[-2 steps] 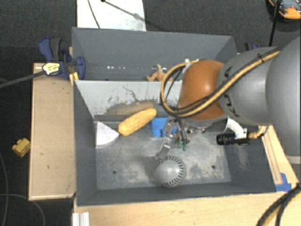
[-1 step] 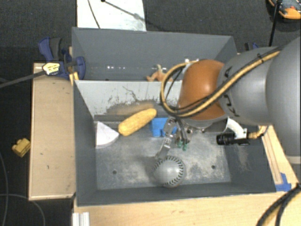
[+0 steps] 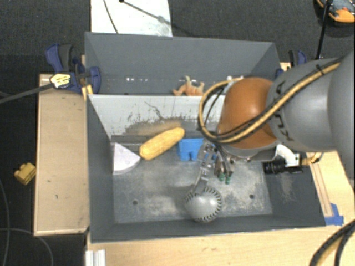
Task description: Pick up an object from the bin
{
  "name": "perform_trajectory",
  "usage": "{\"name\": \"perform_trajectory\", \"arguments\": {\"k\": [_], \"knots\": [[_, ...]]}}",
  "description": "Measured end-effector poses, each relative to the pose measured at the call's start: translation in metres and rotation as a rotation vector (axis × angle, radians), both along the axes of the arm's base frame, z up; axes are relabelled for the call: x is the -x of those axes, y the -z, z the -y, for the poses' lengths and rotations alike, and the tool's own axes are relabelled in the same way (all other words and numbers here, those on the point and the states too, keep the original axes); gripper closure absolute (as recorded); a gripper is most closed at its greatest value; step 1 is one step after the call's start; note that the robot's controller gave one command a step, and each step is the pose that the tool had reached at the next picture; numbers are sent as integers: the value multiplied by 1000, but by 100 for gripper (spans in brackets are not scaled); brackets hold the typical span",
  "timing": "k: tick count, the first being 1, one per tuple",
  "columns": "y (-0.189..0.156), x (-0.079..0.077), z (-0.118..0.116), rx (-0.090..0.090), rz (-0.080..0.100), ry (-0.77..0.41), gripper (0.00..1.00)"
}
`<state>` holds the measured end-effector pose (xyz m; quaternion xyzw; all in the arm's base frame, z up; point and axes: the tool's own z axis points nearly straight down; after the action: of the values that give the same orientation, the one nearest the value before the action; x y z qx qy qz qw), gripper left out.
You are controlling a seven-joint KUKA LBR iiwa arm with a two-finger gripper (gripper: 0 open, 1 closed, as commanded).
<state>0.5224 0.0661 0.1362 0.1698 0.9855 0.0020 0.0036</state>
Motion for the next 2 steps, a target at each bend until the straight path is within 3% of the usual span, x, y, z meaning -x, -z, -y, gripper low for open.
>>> {"name": "perform_trajectory", "arguments": {"k": [1,2], "knots": [[-13,17,-9,3,-5,-5,0],[-13,16,-8,-1,-4,27,0]]}}
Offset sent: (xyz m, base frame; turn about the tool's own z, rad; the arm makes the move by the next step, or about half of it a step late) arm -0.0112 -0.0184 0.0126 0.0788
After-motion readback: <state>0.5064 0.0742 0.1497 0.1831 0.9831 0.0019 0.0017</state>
